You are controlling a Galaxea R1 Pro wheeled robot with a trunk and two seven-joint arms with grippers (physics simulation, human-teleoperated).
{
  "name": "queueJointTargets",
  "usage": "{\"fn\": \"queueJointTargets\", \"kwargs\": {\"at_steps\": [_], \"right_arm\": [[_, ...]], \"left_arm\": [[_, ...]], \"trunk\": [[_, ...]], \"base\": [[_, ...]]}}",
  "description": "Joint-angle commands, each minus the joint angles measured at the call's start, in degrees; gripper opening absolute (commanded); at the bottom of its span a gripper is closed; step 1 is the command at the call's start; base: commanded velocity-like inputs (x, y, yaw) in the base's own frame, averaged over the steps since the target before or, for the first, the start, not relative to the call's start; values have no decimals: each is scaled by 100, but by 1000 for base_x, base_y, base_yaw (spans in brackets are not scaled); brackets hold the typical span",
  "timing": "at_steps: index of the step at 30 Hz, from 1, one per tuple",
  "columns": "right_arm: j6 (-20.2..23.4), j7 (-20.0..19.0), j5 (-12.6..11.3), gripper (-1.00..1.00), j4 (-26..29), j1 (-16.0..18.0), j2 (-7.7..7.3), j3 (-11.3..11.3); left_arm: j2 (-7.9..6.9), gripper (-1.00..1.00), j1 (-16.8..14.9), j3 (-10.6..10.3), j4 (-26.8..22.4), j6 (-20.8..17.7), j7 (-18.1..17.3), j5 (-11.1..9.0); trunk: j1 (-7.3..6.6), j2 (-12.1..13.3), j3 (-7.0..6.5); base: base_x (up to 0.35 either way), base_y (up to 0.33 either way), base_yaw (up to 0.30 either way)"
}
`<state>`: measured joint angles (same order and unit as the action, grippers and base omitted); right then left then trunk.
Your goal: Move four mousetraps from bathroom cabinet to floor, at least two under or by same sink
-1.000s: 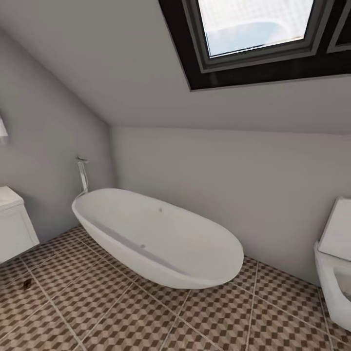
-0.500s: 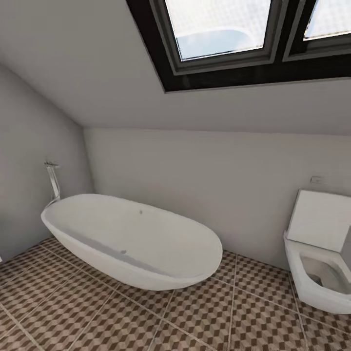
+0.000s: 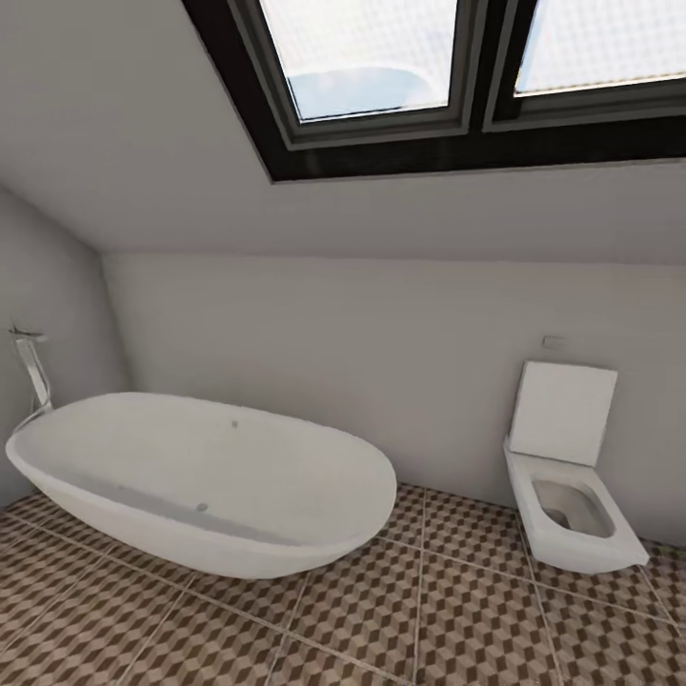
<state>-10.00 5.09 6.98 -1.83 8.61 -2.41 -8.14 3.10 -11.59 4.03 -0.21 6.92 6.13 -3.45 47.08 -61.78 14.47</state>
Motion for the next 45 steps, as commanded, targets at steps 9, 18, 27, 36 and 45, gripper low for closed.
{"fn": "queueJointTargets", "kwargs": {"at_steps": [9,18,27,36,45], "right_arm": [[-64,18,-71,100,-20,-4,2,-48],[-78,18,-88,100,-20,-32,0,-48],[-139,18,-103,100,-19,-84,-5,-48],[-165,18,-307,100,-15,-94,-10,-48],[-168,16,-530,100,-11,-96,-34,-48]], "left_arm": [[4,100,124,36,4,49,-4,-19],[-1,100,202,35,4,173,-68,-11],[4,100,216,25,4,211,-155,15],[6,100,220,20,4,219,-170,62],[6,100,225,19,4,217,-173,71]], "trunk": [[0,-5,-19],[0,-5,-45],[0,-5,-72],[0,-5,-101],[0,-5,-130]], "base": [[0,0,-289],[0,0,-289],[0,0,-289],[0,0,-289],[0,0,-289]]}}
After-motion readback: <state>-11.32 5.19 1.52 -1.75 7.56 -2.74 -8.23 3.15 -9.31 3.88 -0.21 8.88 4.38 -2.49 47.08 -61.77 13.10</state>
